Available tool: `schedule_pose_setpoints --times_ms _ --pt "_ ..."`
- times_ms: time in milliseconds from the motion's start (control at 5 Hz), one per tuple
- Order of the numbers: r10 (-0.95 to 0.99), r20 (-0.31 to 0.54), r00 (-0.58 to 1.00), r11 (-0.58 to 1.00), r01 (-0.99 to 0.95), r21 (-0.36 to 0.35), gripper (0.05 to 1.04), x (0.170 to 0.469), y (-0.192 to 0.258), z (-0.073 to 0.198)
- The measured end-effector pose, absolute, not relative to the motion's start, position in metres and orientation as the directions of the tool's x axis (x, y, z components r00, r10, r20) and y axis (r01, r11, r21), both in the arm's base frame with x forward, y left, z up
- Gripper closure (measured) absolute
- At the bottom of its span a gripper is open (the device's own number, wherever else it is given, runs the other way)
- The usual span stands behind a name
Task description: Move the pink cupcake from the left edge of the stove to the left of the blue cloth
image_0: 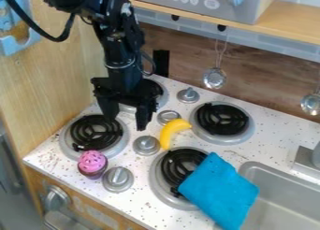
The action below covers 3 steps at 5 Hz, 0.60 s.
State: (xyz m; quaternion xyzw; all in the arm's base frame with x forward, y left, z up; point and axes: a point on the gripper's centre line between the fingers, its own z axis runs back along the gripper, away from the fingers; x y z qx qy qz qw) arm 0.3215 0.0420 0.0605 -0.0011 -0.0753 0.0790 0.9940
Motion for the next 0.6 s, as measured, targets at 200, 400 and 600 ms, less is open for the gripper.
schedule_pose_setpoints --times_ms 200,400,600 --pt "0.161 0.116 0.98 0.987 -0.16 -0.013 0.082 0.318 0.042 0.05" --pt "0.239 0.094 0.966 0.971 -0.238 -0.023 0.082 0.309 0.062 0.046" --pt "0.287 0.069 0.955 0.958 -0.286 -0.017 0.082 0.297 0.084 0.031"
